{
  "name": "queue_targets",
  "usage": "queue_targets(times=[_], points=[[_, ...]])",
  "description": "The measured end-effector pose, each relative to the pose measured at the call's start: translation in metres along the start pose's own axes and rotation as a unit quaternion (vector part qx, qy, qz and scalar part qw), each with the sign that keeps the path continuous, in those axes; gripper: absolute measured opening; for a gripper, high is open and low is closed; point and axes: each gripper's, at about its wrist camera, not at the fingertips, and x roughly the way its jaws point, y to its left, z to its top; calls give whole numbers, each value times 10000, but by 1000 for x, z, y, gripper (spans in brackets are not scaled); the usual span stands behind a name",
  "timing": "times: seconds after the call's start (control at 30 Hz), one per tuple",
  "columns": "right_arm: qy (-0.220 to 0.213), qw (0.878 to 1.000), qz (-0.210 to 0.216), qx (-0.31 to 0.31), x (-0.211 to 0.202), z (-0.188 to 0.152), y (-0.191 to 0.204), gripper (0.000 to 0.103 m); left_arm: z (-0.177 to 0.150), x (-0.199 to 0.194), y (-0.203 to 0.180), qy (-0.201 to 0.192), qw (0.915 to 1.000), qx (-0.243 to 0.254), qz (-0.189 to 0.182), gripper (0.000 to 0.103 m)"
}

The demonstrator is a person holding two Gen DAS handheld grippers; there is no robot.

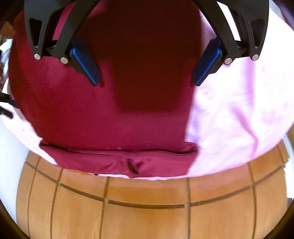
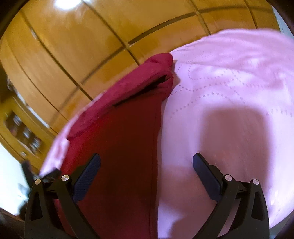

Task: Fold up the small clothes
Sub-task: 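Grasp the shirt hem with the left tool while the right tool grasps it too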

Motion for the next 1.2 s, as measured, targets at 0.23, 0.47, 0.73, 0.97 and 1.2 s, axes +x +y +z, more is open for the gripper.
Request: queue_targets(times=[0.23, 0.47, 0.73, 0.97, 1.2], points=[[278, 9987, 426, 85, -14, -10, 2, 93, -20, -20, 51, 164, 9915, -1045, -757, 92], [763, 9946, 676, 186, -16, -30, 5, 63, -41, -34, 51, 363, 9914, -628, -1089, 59], [1009, 9894, 1029, 202, -24, -48, 0, 46, -58, -43, 71, 603, 9783, -1026, -1697, 31], [1401, 9775, 1509, 455, -29, -71, -14, 41, -74, -50, 69, 885, 9703, -953, -2038, 31], [1732, 9750, 1366, 262, -20, -75, -8, 24, -76, -46, 59, 1193, 9686, -773, -2038, 20]])
